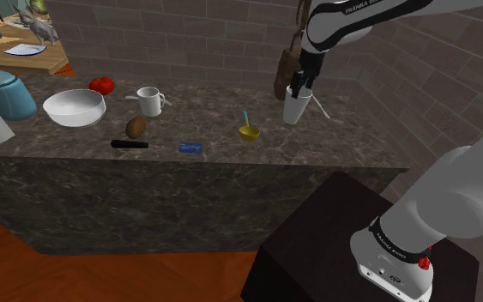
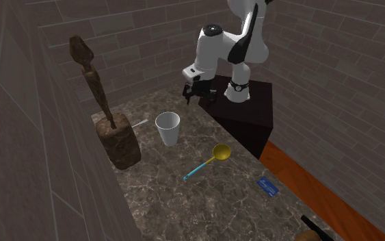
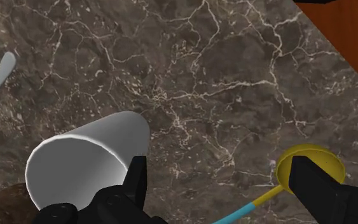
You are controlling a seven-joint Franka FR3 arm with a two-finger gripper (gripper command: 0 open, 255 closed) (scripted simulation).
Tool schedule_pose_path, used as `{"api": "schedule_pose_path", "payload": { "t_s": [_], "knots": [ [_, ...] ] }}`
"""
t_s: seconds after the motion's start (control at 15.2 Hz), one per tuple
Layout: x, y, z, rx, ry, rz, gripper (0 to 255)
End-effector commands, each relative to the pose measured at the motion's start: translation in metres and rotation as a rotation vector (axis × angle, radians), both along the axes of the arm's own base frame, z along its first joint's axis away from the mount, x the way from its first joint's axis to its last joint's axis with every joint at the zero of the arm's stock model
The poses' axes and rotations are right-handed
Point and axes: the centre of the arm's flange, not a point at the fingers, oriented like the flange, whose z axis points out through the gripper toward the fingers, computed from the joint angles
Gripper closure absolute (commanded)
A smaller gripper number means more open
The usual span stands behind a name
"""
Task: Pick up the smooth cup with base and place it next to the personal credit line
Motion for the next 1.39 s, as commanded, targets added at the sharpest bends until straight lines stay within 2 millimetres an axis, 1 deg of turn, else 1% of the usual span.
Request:
{"api": "schedule_pose_path", "payload": {
  "t_s": [0.0,0.46,0.92,0.99,1.32],
  "knots": [
    [0.017,-0.014,-0.014,-0.008,-0.005,-0.009,0],
    [0.074,-0.065,-0.054,-0.031,-0.02,-0.041,0],
    [0.076,-0.071,-0.09,-0.031,-0.02,-0.041,0],
    [0.076,-0.071,-0.093,-0.031,-0.02,-0.041,0],
    [0.076,-0.071,-0.093,-0.031,-0.02,-0.041,0]
  ]
}}
